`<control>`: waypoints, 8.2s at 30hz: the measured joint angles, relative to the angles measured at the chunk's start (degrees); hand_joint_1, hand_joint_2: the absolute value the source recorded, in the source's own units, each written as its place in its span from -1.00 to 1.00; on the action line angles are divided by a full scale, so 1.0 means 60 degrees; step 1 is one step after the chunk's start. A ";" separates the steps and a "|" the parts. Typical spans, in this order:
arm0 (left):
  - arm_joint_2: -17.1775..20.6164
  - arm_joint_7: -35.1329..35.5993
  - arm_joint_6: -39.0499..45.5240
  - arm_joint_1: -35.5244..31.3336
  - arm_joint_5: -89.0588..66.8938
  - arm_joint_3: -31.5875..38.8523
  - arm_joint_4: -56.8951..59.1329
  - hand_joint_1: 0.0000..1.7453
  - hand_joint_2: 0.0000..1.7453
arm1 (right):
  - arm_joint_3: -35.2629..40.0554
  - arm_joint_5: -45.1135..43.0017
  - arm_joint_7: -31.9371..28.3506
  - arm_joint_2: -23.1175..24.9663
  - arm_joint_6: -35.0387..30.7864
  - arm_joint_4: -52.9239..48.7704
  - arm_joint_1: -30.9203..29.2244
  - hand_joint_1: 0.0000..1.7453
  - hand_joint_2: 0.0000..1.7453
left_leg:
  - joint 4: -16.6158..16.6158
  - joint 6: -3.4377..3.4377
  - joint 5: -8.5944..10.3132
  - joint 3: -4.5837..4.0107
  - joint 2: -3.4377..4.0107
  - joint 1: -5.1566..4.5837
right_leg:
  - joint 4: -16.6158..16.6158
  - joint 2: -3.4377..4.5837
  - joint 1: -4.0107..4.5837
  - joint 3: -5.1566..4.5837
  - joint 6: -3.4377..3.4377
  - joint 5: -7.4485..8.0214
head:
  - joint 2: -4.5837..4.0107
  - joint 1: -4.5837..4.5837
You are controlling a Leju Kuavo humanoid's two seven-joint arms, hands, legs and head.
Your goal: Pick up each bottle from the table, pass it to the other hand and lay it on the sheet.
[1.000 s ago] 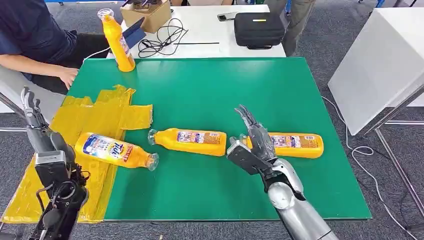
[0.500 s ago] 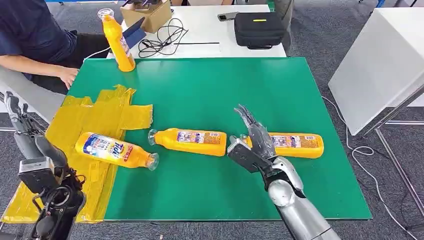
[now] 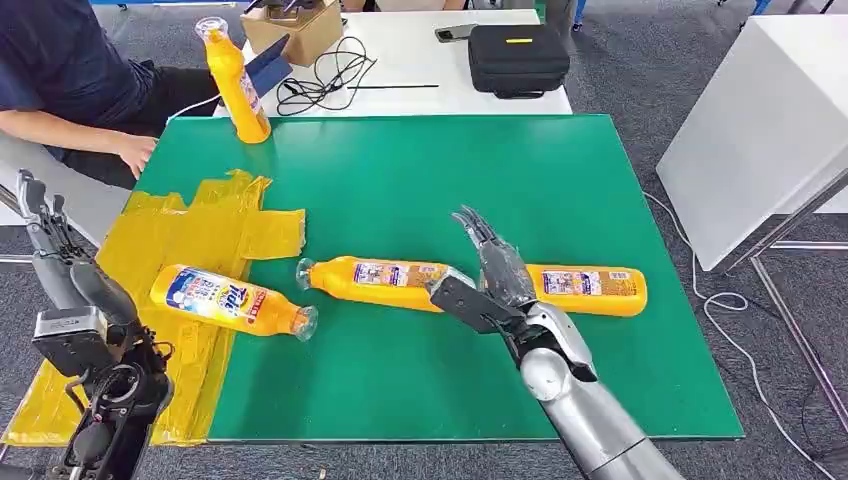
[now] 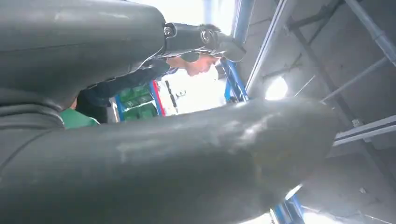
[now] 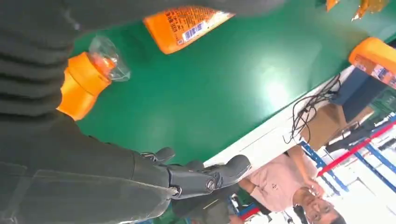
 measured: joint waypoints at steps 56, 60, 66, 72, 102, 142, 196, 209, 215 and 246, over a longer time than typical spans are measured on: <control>-0.1381 0.0036 -0.0583 -0.3382 0.0382 -0.1075 0.2885 -1.00 -1.00 | 0.2262 0.3891 0.3312 0.2809 0.0991 0.7777 -0.3114 -1.00 1.00 | 0.0005 -0.0002 0.0006 -0.0002 0.0005 0.0000 | 0.0003 0.0002 -0.0001 -0.0007 0.0000 0.0003 | 0.0000 0.0000; -0.1454 0.0036 -0.0601 -0.3401 0.0382 -0.1075 0.2885 -1.00 -1.00 | 0.2262 0.3891 0.3312 0.2871 0.1027 0.7931 -0.3158 -1.00 1.00 | 0.0005 -0.0002 0.0007 0.0001 0.0005 0.0000 | 0.0003 0.0002 -0.0001 -0.0003 0.0000 0.0003 | 0.0000 0.0000; -0.1497 0.0029 -0.0641 -0.3399 0.0401 -0.1075 0.2882 -1.00 -1.00 | 0.2259 0.4003 0.3308 0.3009 0.0893 0.8112 -0.3225 -1.00 1.00 | 0.0005 -0.0002 0.0007 0.0005 0.0007 0.0001 | 0.0004 0.0003 0.0000 0.0002 0.0001 0.0003 | 0.0000 0.0000; -0.1501 0.0015 -0.0576 -0.3238 0.0426 -0.1024 0.2710 -1.00 -1.00 | 0.2259 0.4066 0.3352 0.3202 0.1038 0.8233 -0.3289 -1.00 1.00 | 0.0004 -0.0002 0.0007 0.0005 0.0007 0.0002 | 0.0005 0.0005 0.0001 0.0001 0.0000 0.0003 | 0.0000 -0.0004; -0.1333 0.0015 -0.0648 -0.2458 0.0586 -0.0328 0.1676 -1.00 -1.00 | 0.3111 0.2660 0.3377 0.3366 0.1519 0.8335 -0.3513 1.00 1.00 | 0.0003 -0.0002 0.0007 0.0005 0.0007 0.0002 | 0.0005 0.0005 0.0002 0.0004 0.0000 0.0003 | 0.0000 0.0000; -0.1304 0.1887 -0.4787 -0.0147 0.3493 0.1122 0.0987 -1.00 -1.00 | -0.0707 0.0951 0.1592 0.1913 0.0521 0.2954 -0.1814 1.00 1.00 | 0.0003 -0.0007 -0.0001 -0.0022 0.0004 0.0001 | 0.0002 0.0003 0.0000 -0.0025 0.0000 0.0000 | 0.0000 0.0000; -0.2306 0.4109 -0.6338 -0.0516 0.7511 -0.0743 -0.0018 -1.00 1.00 | 0.2940 -0.0455 0.1931 0.3446 -0.2255 0.3702 -0.2448 1.00 1.00 | 0.0004 -0.0010 0.0001 -0.0035 0.0009 0.0004 | 0.0003 0.0016 0.0000 -0.0041 0.0004 0.0005 | 0.0000 0.0000; -0.2408 0.4258 -0.6091 -0.0495 0.7271 -0.0681 -0.0175 -1.00 1.00 | 0.4187 0.0304 0.2842 0.3479 -0.2255 0.3745 -0.2523 1.00 1.00 | 0.0003 -0.0011 0.0001 -0.0034 0.0012 0.0006 | 0.0004 0.0019 0.0002 -0.0044 0.0004 0.0005 | 0.0000 0.0004; -0.2360 0.4145 -0.5956 -0.0270 0.7187 -0.0364 -0.0156 -1.00 1.00 | 0.5389 0.1670 0.3607 0.3479 -0.2189 0.3384 -0.2571 1.00 1.00 | 0.0002 -0.0011 0.0000 -0.0034 0.0015 0.0007 | 0.0003 0.0020 0.0002 -0.0046 0.0003 0.0004 | 0.0000 -0.0004; -0.2266 0.3894 -0.5992 0.0635 0.7202 0.0572 -0.0422 1.00 1.00 | 0.6186 0.1199 0.3093 0.3483 -0.1617 0.3246 -0.2486 1.00 1.00 | 0.0001 -0.0011 0.0000 -0.0034 0.0015 0.0006 | 0.0003 0.0019 0.0002 -0.0045 0.0002 0.0002 | 0.0000 0.0000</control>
